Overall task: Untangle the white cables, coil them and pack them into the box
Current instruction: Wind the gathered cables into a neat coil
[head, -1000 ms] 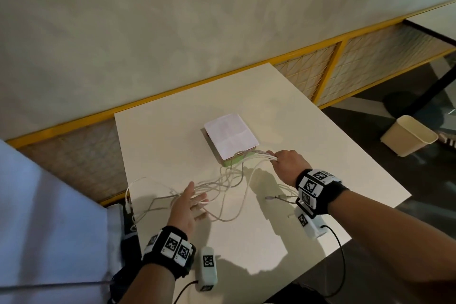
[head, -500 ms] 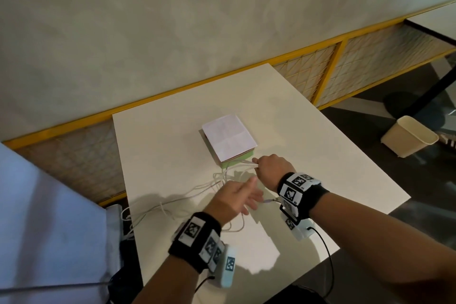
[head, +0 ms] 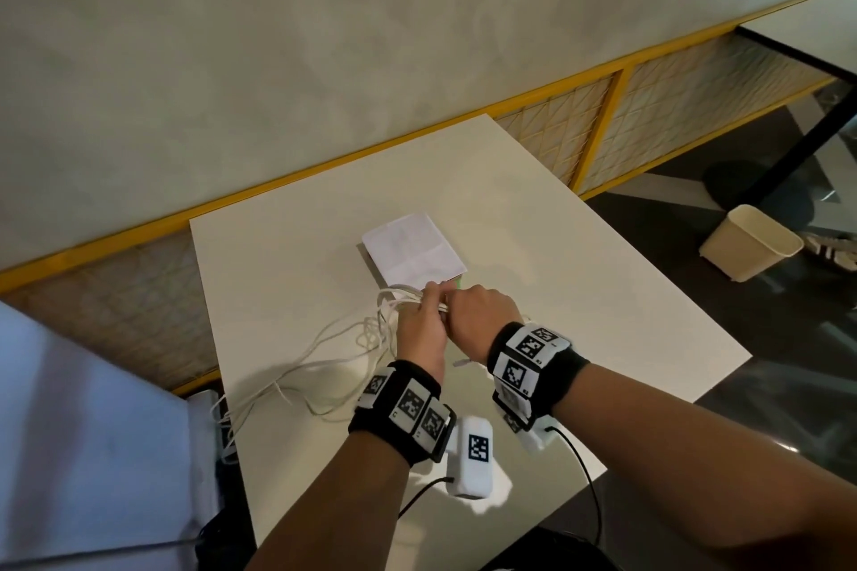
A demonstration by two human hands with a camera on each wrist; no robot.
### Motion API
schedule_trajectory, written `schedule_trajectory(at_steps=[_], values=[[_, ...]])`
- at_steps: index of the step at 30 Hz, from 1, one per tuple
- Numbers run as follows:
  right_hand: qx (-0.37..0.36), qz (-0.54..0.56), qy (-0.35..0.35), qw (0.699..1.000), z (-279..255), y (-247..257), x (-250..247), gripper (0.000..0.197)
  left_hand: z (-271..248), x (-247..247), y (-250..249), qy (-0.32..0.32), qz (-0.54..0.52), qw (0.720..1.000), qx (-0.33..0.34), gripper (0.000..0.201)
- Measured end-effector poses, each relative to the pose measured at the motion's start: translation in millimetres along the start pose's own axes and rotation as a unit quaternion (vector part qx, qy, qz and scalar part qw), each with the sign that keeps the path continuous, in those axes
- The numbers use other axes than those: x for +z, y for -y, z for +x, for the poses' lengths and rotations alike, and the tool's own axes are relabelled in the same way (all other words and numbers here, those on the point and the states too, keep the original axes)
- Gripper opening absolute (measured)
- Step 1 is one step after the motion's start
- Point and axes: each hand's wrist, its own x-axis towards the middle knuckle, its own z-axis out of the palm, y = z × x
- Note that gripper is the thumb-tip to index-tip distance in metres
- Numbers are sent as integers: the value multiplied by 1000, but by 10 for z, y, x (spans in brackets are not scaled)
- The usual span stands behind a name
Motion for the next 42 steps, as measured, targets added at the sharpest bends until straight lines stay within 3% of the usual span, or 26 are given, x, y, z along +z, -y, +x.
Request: schedule_trajectory(at_steps=[5, 8, 14, 18, 23, 24, 26, 28, 30, 32, 35, 39, 42], values=[[42, 47, 37, 997, 0, -231, 174, 35, 134, -158, -223, -77, -122, 989, -5, 41], [60, 87, 86, 991, -82, -511, 404, 34, 277, -399, -403, -114, -309, 943, -41, 41], [31, 108, 91, 990, -157, -704, 503, 35, 282, -586, -317, -165, -311, 935, -34, 38], [41, 105, 79, 990, -187, -748, 548, 48, 263, -598, -258, -177, -322, 929, -48, 37], [18, 79, 125, 989, -166, -794, 532, 32, 293, -642, -166, -182, -313, 930, -64, 39], [15, 94, 145, 985, -163, -792, 528, 35, 292, -655, -149, -179, -309, 932, -61, 39], [-7, 107, 169, 980, -148, -759, 513, 65, 273, -676, -112, -166, -300, 938, -59, 40], [-51, 110, 149, 981, -141, -662, 433, 98, 247, -710, -63, -161, -289, 942, -49, 39], [-102, 135, 112, 979, -140, -478, 291, 106, 205, -750, -19, -158, -279, 946, -36, 39], [-146, 170, 108, 969, -123, -247, 187, 102, 152, -753, -8, -142, -277, 950, -26, 39], [-163, 238, 171, 942, -91, 126, 199, 90, 67, -700, -15, -103, -276, 955, -29, 39], [-88, 342, 189, 916, -24, 382, 305, 66, -16, -750, 16, -72, -228, 971, -24, 38], [-71, 306, 165, 935, -23, 413, 370, 49, -49, -806, 74, -56, -225, 972, -17, 35]])
